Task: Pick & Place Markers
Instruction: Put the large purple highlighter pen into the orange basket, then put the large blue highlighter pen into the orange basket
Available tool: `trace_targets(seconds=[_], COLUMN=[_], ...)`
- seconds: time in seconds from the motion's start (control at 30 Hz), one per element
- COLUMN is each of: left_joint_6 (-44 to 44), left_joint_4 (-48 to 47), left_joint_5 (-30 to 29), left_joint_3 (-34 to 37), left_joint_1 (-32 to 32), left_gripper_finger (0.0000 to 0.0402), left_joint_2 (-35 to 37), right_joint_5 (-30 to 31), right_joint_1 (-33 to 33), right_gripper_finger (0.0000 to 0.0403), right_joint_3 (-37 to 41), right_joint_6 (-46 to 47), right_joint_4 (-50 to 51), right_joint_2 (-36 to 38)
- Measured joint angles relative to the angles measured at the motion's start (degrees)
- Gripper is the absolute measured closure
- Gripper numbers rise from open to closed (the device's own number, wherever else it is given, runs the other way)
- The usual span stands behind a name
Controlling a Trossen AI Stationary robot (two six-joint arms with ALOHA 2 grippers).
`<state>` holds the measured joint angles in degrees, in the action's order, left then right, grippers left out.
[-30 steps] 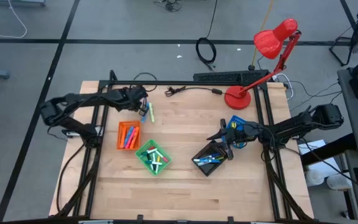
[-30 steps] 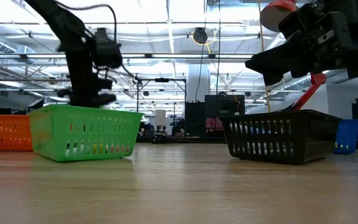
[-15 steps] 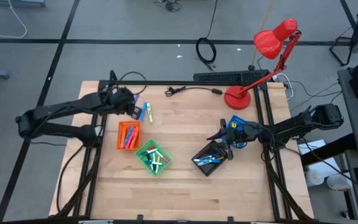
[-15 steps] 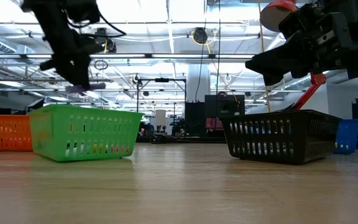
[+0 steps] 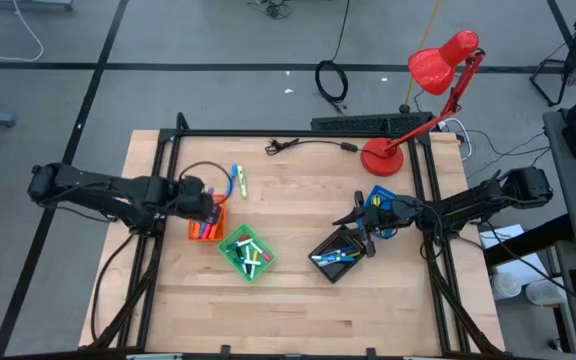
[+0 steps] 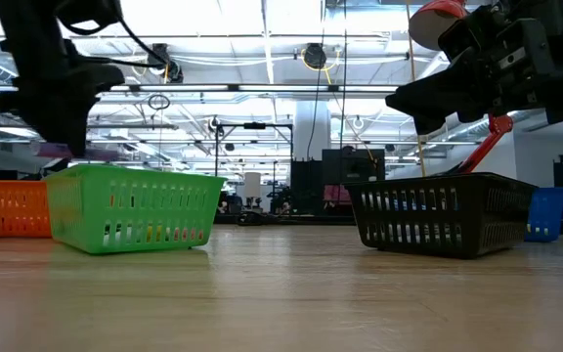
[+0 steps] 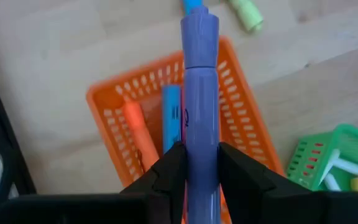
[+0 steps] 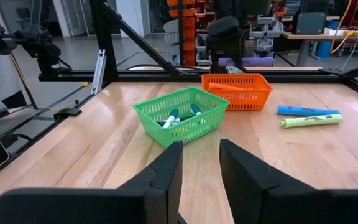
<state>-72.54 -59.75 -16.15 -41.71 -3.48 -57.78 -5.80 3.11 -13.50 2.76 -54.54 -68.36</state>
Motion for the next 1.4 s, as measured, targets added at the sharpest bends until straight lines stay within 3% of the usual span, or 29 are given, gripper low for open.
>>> trace_targets(seconds=[0.27,1.0,1.1,1.4], left_joint_6=[-9.22,-6.56,-5.97,-2.69], left_joint_4=[0.98,4.09,4.07,4.54], left_joint_5=[-2.13,-3.7,-4.19,-6.81], left_joint_3=[3.57,4.87,4.87,4.87], left_joint_1=[-6.77,-7.53,-7.53,-7.42], left_gripper_finger=[0.0309,0.0307,0.0289,0.0175], left_joint_2=[0.0,0.02,0.02,0.02], right_joint_5=[0.0,0.01,0.01,0.01], right_joint_1=[0.0,0.0,0.01,0.0], right_gripper_finger=[0.0309,0.0309,0.0309,0.0309], right_joint_3=[0.0,0.0,0.0,0.0], right_joint_6=[-0.01,0.0,-0.01,-0.01], right_joint_4=[0.0,0.0,0.0,0.0], right_joint_2=[0.0,0.0,0.0,0.0])
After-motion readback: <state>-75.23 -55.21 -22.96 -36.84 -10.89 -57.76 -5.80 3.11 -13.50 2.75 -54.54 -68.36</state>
